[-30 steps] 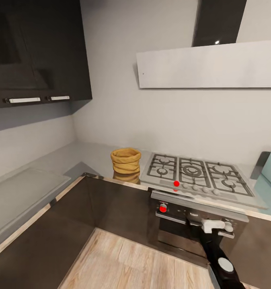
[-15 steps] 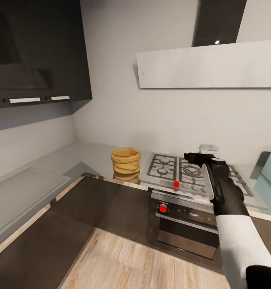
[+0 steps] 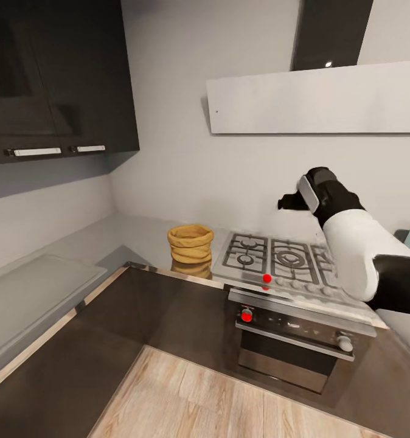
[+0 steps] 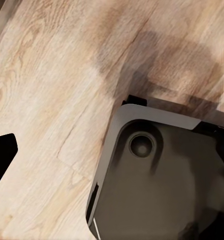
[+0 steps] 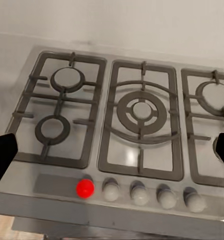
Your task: In the kitchen, take the popcorn bag from the countertop, put it into the microwave, and heat it until the popcorn is cooked so the cooked popcorn ends up inside the bag.
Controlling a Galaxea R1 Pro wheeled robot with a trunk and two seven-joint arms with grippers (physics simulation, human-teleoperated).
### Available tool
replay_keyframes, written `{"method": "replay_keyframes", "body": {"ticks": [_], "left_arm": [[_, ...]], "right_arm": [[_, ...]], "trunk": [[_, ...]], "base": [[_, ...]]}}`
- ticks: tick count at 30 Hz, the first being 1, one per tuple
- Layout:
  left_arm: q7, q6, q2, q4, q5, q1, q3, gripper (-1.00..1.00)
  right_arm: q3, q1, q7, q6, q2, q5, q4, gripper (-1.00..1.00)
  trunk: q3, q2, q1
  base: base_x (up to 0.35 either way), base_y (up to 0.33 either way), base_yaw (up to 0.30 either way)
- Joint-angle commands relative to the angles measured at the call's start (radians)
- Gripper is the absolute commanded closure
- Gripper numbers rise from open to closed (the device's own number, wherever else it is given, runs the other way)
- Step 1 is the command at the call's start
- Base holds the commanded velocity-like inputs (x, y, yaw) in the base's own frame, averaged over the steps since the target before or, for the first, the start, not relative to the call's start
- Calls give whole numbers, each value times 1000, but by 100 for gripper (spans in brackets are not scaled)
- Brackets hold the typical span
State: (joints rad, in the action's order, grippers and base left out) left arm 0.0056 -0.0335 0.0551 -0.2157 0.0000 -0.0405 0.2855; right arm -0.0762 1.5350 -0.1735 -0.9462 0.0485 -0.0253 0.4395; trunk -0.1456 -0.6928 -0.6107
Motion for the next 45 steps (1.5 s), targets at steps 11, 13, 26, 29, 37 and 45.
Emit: {"method": "replay_keyframes", "body": {"ticks": [11,13,26,29,37,45], "left_arm": [[1,-3,-3,1,0,-1,1,-100],[1,-4,-3,1,0,-1,1,-100],[1,-5,-3,1,0,-1,1,-100],[1,-5,-3,1,0,-1,1,-100],[1,-5,-3,1,0,-1,1,-100],[1,-5,-3,1,0,-1,1,-100]], "right_arm": [[-6,54,-9,-26,-1,2,-267,-100],[-7,54,-9,-27,-2,3,-295,-100],[-11,54,-9,-29,-6,5,-315,-100],[-12,54,-9,-30,-14,5,-316,-100],[-13,54,-9,-31,-36,6,-329,-100],[-13,54,-9,-29,-55,7,-361,-100]], "trunk": [[-2,-1,0],[-2,-1,0],[-4,-1,0],[-5,-1,0],[-8,-1,0],[-12,-1,0]], "base": [[0,0,0],[0,0,0],[183,-173,183],[233,-223,252],[212,-120,252],[141,-4,252]]}}
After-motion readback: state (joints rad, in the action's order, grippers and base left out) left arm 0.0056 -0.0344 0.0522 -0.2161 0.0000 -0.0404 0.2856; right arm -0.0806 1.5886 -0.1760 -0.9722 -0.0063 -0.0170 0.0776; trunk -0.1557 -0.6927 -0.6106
